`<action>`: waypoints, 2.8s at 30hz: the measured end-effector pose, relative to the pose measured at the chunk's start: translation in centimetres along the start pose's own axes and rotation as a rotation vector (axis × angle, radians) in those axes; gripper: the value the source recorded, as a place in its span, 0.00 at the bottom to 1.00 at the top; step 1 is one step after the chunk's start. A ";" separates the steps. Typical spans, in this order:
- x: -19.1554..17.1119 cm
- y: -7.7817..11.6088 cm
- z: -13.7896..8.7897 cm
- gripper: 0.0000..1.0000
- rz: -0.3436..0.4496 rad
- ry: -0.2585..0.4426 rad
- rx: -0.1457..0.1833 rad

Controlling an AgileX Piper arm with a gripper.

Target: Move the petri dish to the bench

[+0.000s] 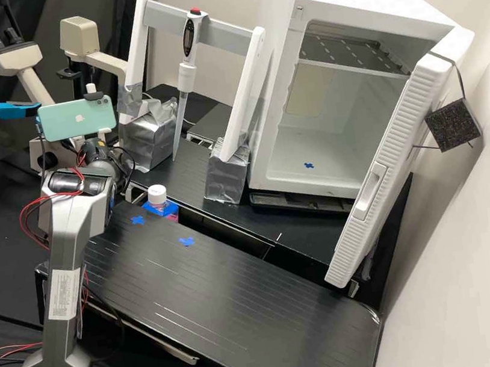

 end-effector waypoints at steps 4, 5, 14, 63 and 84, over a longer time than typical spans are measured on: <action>0.0 0.1 0.3 1.00 -0.006 -0.039 0.000; 0.0 0.1 0.4 1.00 -0.010 -0.051 0.000; 0.2 0.5 0.6 1.00 -0.020 -0.099 0.000; 0.8 -0.7 -1.3 0.00 -0.076 -0.098 -0.045; 0.8 -1.1 -1.4 0.00 -0.084 -0.078 -0.040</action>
